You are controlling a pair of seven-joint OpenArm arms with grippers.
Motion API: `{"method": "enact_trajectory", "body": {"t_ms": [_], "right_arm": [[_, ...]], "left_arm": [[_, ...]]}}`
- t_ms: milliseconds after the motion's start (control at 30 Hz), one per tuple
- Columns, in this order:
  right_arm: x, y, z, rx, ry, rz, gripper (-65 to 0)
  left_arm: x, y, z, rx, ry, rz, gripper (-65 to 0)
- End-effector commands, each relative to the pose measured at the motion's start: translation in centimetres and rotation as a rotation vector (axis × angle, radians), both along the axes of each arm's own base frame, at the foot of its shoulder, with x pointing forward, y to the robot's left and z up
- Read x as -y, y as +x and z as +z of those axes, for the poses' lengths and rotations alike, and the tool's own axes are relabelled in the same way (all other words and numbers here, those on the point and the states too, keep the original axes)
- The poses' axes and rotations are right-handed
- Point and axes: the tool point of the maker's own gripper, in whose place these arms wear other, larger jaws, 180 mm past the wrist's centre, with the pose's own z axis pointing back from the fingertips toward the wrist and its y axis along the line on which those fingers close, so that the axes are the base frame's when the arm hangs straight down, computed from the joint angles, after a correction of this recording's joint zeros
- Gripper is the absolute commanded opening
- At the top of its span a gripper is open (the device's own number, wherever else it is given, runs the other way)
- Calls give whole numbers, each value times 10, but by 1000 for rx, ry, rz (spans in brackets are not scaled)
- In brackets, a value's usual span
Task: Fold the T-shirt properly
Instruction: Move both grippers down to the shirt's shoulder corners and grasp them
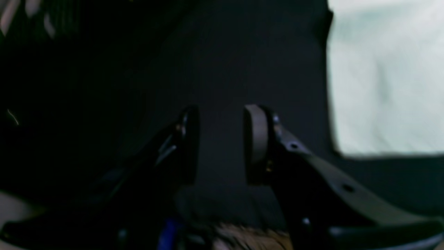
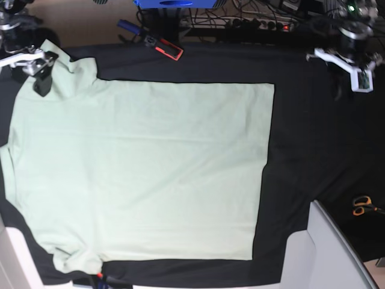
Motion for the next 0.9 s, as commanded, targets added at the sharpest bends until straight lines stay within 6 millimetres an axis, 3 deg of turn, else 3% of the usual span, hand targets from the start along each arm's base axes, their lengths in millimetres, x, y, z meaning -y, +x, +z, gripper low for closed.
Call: {"method": "enact_trajectory", "body": {"t_ms": [0,300,533,867], "right_arm": [[7,4,5,29,13,-21,-155],[49,-7,-38,-73,88,-137,-155],[59,-18,-80,-163,151,-94,-157],[65,-34,-106,-234,189,-100,-157]], "left_arm": [[9,3,6,21,-10,-40,-432],[23,2,-1,29,-70,-26,-432],[27,-2,-5,28,-91,-3,-432],[27,-4,-7,21,-98,-1,-432]]}}
